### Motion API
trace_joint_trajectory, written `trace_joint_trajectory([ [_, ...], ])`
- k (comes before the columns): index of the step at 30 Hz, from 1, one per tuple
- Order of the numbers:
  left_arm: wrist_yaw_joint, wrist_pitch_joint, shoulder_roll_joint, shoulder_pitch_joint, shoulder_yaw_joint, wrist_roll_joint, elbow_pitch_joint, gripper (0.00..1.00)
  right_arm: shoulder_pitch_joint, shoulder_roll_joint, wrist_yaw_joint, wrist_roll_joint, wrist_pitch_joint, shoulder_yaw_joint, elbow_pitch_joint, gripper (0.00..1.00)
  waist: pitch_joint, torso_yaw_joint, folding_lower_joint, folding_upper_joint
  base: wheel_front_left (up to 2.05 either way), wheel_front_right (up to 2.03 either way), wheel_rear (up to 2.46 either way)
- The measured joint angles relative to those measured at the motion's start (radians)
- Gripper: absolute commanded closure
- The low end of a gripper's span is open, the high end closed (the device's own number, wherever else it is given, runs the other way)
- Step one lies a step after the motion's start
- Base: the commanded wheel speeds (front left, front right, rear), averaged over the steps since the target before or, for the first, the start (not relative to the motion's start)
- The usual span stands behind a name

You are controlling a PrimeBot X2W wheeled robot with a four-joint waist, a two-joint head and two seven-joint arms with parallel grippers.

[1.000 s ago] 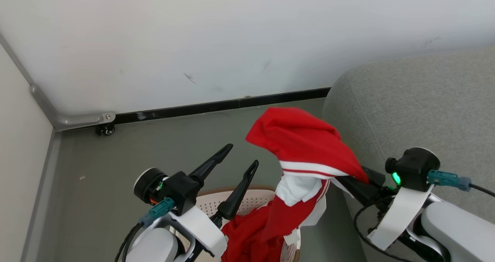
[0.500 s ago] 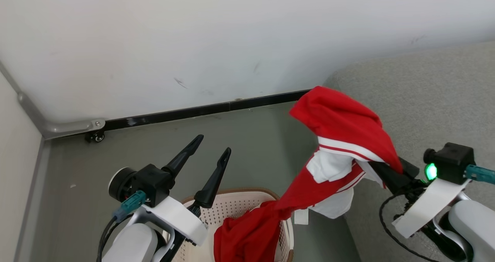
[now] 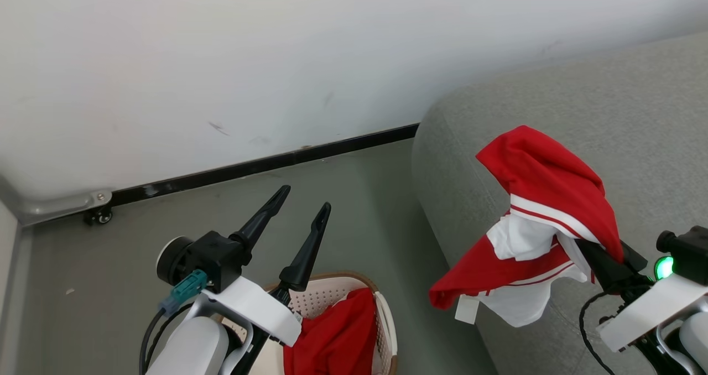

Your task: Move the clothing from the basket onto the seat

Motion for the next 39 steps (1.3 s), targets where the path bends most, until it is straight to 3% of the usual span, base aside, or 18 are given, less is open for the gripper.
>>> trace_joint_trajectory([
  [9, 0.001, 0.000, -0.007, 0.014, 0.028, 0.009, -0.008, 0.00, 0.082, 0.035, 0.000, -0.040, 0.000, -0.079, -0.035, 1.00, 0.004, -0.070, 0.0000, 0.0000, 0.00, 0.00, 0.00],
  [25, 0.053, 0.000, 0.016, 0.050, 0.109, 0.035, -0.055, 0.00, 0.117, 0.070, 0.000, -0.076, -0.005, -0.153, -0.086, 1.00, 0.040, -0.152, 0.0000, 0.0000, 0.00, 0.00, 0.00],
  [39, 0.078, 0.000, 0.063, 0.060, 0.153, 0.055, -0.081, 0.00, -0.105, 0.013, 0.000, -0.066, 0.046, -0.265, -0.096, 1.00, 0.116, -0.152, 0.0000, 0.0000, 0.00, 0.00, 0.00],
])
